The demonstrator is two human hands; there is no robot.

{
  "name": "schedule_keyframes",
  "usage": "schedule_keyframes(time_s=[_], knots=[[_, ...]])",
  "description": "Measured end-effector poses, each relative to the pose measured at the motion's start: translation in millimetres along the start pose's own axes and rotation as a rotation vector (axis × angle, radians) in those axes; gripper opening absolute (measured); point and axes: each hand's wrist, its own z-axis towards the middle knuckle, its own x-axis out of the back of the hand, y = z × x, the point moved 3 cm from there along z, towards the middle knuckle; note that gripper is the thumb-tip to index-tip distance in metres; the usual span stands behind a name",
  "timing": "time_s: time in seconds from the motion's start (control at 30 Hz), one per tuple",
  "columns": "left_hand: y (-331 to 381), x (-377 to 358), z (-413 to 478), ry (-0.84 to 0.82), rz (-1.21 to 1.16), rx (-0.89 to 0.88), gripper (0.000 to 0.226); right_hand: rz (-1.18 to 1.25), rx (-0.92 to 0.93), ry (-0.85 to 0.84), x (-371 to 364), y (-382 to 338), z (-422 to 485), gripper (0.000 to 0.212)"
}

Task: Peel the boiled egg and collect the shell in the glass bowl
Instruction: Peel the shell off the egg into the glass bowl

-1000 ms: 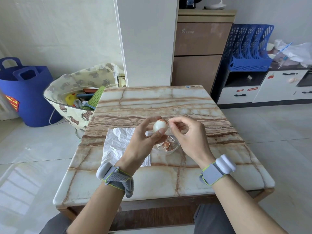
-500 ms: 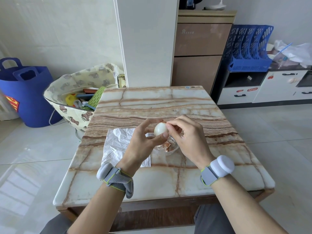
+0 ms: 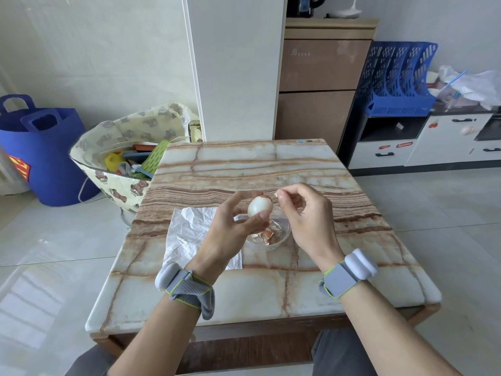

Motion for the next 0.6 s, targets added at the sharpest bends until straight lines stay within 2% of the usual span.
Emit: schedule_keyframes(time_s=[0.2,0.4,0.6], knots=[[-1.2,0.9,0.2,0.004,-0.023,0.012,0.036,0.001,-0.062,-0.013,-0.4,4.6,-1.4,0.007],[-0.4,1.0,0.2,-0.013,0.04,0.028,0.035,0.023,-0.076,-0.066,-3.3,3.3,-3.0,0.014],[-1.2,0.3,-0.2,-0.007,0.063,0.036,0.039,0.104,-0.055,-0.106,-1.5,-1.1,-1.7,0.008]])
